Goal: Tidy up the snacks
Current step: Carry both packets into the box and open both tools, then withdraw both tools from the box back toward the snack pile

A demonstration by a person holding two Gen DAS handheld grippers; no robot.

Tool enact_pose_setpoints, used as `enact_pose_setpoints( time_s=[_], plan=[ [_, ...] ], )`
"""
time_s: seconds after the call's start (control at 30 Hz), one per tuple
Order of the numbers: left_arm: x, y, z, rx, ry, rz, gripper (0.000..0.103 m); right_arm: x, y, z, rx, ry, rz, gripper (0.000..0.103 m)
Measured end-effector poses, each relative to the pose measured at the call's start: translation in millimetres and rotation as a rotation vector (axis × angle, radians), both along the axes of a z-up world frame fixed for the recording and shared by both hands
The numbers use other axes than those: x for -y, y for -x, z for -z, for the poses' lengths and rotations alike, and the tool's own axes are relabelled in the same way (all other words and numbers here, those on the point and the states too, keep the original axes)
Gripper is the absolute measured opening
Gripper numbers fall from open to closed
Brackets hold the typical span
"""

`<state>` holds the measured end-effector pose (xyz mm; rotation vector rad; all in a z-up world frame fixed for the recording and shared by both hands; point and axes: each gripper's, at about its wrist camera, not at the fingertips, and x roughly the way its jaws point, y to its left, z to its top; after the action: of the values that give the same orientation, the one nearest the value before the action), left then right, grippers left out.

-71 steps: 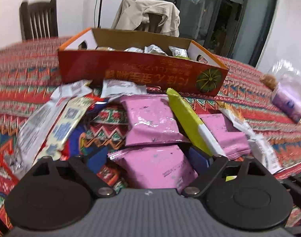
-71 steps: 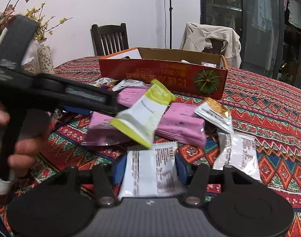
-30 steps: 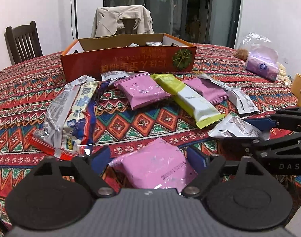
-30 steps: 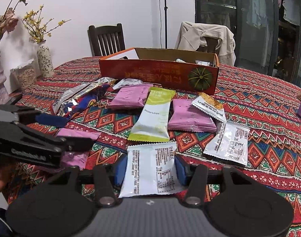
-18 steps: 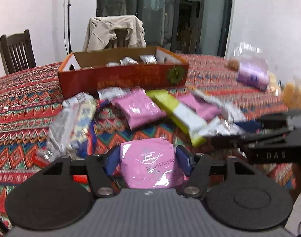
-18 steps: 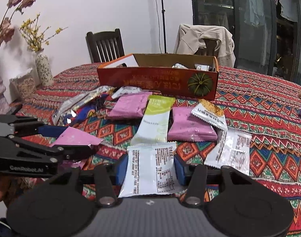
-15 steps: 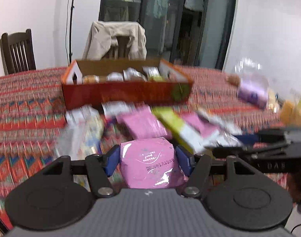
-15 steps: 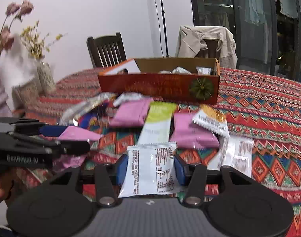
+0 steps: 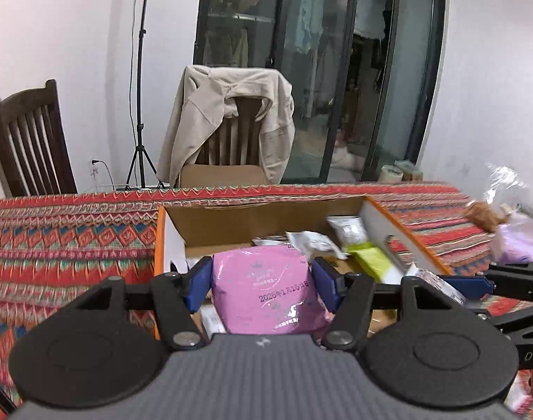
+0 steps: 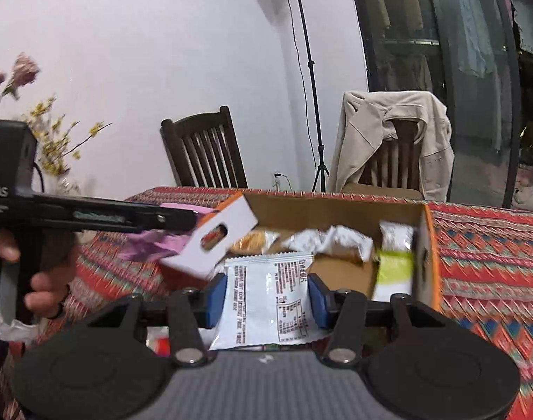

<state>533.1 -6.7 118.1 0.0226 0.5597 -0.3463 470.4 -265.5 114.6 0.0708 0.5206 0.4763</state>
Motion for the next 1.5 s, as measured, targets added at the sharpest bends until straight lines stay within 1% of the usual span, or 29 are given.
enact_pose_setpoints(
  time_s=[0.1, 0.2, 0.27, 0.33, 0.4, 0.43, 0.47, 0.5, 0.57, 0.63, 0.7, 0.8, 0.87, 0.93, 0.97, 1.03, 1.13, 1.2, 1.3, 1.4, 1.5],
  plan=[
    [2.3, -31.9, 15.3, -0.030, -0.037, -0.010, 0.063, -13.7, -43.3, 10.2, -0.043, 0.003, 0.010, 0.048],
    [0.0, -54.1, 32.3, -0.051, -0.058, -0.049, 0.064, -30.4, -80.8, 25.7, -0.096, 0.022, 0.014, 0.048],
    [-4.5, -63.5, 42.4, -0.055, -0.047, -0.068, 0.066, -43.2, -100.4, 38.8, -0.113, 0.059, 0.030, 0.049],
    [-7.9, -69.4, 49.2, -0.070, -0.030, -0.071, 0.071, -52.3, -113.7, 52.2, -0.153, 0.065, 0.025, 0.049],
    [-10.8, -68.7, 50.4, -0.063, -0.019, -0.071, 0.074, -60.8, -121.9, 61.4, -0.193, 0.059, 0.008, 0.050],
    [-10.6, -67.6, 51.0, -0.065, -0.017, -0.068, 0.079, -64.6, -124.3, 65.8, -0.205, 0.059, 0.004, 0.051],
    [-11.5, -64.9, 50.9, -0.070, -0.016, -0.076, 0.081, -68.2, -125.8, 69.2, -0.211, 0.061, 0.008, 0.053],
    [-12.4, -60.1, 50.0, -0.070, -0.014, -0.080, 0.081, -70.1, -126.5, 71.3, -0.214, 0.056, 0.012, 0.058],
    [-14.6, -50.8, 46.7, -0.075, -0.015, -0.086, 0.082, -72.1, -125.2, 73.0, -0.215, 0.036, 0.005, 0.063],
    [-17.6, -41.1, 40.0, -0.078, -0.005, -0.098, 0.083, -70.6, -120.1, 71.4, -0.209, 0.033, 0.007, 0.066],
    [-22.2, -25.8, 30.4, -0.070, 0.010, -0.108, 0.085, -67.3, -113.5, 66.1, -0.194, 0.037, 0.015, 0.068],
    [-27.2, -1.1, 14.1, -0.046, 0.013, -0.118, 0.089, -56.0, -99.9, 49.6, -0.157, 0.042, 0.027, 0.071],
    [-29.1, 19.7, 4.2, -0.024, 0.015, -0.120, 0.093, -46.8, -84.9, 37.2, -0.127, 0.040, 0.037, 0.071],
    [-30.3, 42.2, -3.4, 0.004, 0.022, -0.120, 0.096, -36.2, -69.1, 24.6, -0.097, 0.036, 0.044, 0.073],
    [-30.1, 55.6, -6.5, 0.017, 0.025, -0.127, 0.096, -30.9, -59.4, 18.2, -0.077, 0.038, 0.048, 0.077],
    [-27.7, 77.8, -9.8, 0.037, 0.030, -0.130, 0.096, -21.3, -37.2, 6.8, -0.040, 0.038, 0.059, 0.078],
    [-21.3, 113.1, -12.2, 0.066, 0.026, -0.127, 0.097, -5.5, -0.8, -6.2, 0.004, 0.042, 0.076, 0.079],
    [-16.0, 136.7, -13.3, 0.092, 0.016, -0.123, 0.099, 2.1, 22.8, -12.4, 0.036, 0.054, 0.085, 0.081],
    [-10.9, 168.7, -11.4, 0.121, 0.020, -0.142, 0.100, 13.0, 59.7, -17.4, 0.080, 0.074, 0.098, 0.082],
    [-6.1, 197.8, -5.0, 0.121, 0.035, -0.163, 0.101, 22.3, 99.2, -18.5, 0.137, 0.107, 0.130, 0.082],
    [-0.6, 222.9, 4.8, 0.112, 0.042, -0.178, 0.101, 30.3, 131.0, -15.3, 0.156, 0.121, 0.149, 0.083]
  ],
)
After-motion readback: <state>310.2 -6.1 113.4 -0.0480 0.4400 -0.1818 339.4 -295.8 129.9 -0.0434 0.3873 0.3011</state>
